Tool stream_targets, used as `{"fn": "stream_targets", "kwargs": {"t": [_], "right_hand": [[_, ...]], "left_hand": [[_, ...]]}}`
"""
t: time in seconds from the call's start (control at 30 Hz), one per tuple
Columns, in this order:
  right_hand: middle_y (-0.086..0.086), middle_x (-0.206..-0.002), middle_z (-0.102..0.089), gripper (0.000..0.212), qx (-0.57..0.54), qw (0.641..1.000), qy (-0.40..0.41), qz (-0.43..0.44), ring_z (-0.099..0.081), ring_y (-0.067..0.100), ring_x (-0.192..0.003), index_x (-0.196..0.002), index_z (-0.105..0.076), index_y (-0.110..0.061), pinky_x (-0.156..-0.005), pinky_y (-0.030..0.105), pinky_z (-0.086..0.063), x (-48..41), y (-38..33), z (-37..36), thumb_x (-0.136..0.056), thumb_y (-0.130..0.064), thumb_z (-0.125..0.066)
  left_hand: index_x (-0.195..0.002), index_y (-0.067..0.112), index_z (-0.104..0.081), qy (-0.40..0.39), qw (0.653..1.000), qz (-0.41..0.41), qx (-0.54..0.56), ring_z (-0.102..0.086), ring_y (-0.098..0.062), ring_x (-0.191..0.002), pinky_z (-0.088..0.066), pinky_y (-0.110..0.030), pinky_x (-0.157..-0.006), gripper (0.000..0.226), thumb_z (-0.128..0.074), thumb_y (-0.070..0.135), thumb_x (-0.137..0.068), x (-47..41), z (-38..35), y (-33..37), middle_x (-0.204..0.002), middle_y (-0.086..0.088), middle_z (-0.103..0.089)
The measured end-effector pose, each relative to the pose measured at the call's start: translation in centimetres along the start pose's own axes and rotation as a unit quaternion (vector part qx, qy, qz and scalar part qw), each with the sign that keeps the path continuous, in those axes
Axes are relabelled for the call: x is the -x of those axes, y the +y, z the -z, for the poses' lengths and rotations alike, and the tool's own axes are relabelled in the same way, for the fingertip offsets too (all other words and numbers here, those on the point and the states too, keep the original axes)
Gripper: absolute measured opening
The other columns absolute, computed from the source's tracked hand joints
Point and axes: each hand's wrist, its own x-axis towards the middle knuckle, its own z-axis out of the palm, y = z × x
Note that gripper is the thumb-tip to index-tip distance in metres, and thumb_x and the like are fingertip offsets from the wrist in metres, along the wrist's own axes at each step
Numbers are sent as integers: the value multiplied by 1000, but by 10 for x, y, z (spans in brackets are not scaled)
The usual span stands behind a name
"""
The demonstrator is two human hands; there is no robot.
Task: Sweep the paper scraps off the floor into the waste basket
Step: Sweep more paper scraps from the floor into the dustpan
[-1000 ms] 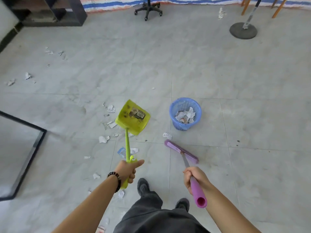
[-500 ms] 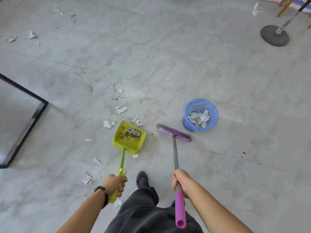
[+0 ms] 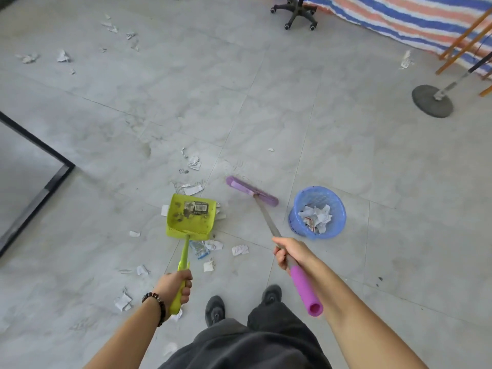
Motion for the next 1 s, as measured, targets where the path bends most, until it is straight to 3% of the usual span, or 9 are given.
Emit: {"fn": "stream_targets", "kwargs": {"t": [0.07, 0.17, 0.4, 0.5, 0.57, 0.7, 0.77, 0.83, 1.0], "right_hand": [[5, -55, -50, 11, 168, 982, 71, 52, -42, 10, -35, -83, -54, -6, -35, 19, -36, -29, -11, -2, -92, -10, -49], [8, -54, -55, 17, 288, 943, 106, 130, -47, 18, -39, -91, -59, -4, -41, 25, -40, -72, -49, 4, -81, -8, -45], [11, -57, -55, 12, 317, 915, 126, 216, -45, 18, -37, -84, -55, -11, -44, 30, -41, -174, -186, -4, -87, -13, -44], [11, -62, -55, 16, 306, 922, 139, 195, -44, 18, -41, -94, -56, -9, -39, 25, -39, -221, -239, -22, -90, -9, -40], [10, -65, -53, 17, 314, 926, 133, 164, -42, 16, -42, -88, -53, -9, -35, 20, -37, -247, -253, -26, -91, -7, -37], [14, -53, -52, 18, 396, 907, 124, 68, -40, 22, -39, -70, -52, -3, -46, 28, -37, -250, -208, -14, -74, -2, -35], [7, -40, -42, 20, 387, 917, 92, -4, -35, 21, -35, -66, -48, -7, -42, 24, -34, -225, -162, 2, -82, -9, -36], [2, -42, -36, 21, 354, 929, 80, -63, -29, 15, -31, -73, -49, -10, -36, 20, -29, -191, -115, 23, -90, -18, -39], [10, -49, -53, 41, 442, 884, 151, -9, -46, 23, -38, -84, -64, -2, -49, 32, -46, -141, -60, 55, -89, -40, -50]], "left_hand": [[-79, 2, -51, 12, 1000, 0, -15, -35, -14, -33, -30, -16, -33, 11, -54, -1, -89, 0, -2, 2, -58, -9, -46], [-81, 0, -52, 26, 999, 17, -24, -36, -16, -36, -31, -18, -34, 10, -56, 0, -90, 1, -7, -1, -60, -10, -47], [-83, 1, -51, 84, 994, 50, 50, -34, -14, -37, -27, -19, -34, 11, -56, 3, -93, 10, -31, -2, -65, -10, -47], [-80, 2, -50, 111, 988, 60, 95, -34, -13, -34, -27, -17, -32, 14, -55, 3, -93, 5, -43, 4, -65, -10, -47], [-77, 5, -47, 129, 981, 66, 130, -34, -12, -33, -26, -16, -31, 18, -54, 2, -93, 0, -45, 9, -64, -10, -47], [-83, 8, -49, 114, 976, 84, 167, -37, -10, -35, -28, -16, -31, 9, -53, 6, -91, -7, -40, 21, -65, -7, -50], [-84, 9, -48, 105, 973, 96, 183, -37, -9, -36, -29, -15, -30, 8, -52, 6, -90, -8, -35, 29, -66, -6, -50], [-86, 10, -47, 99, 972, 113, 180, -38, -9, -36, -31, -17, -30, 7, -51, 5, -90, -9, -31, 36, -67, -6, -50], [-93, 1, -54, 129, 985, 109, 43, -41, -18, -44, -40, -21, -38, 12, -64, 2, -87, -3, -20, 51, -68, -12, -51]]}}
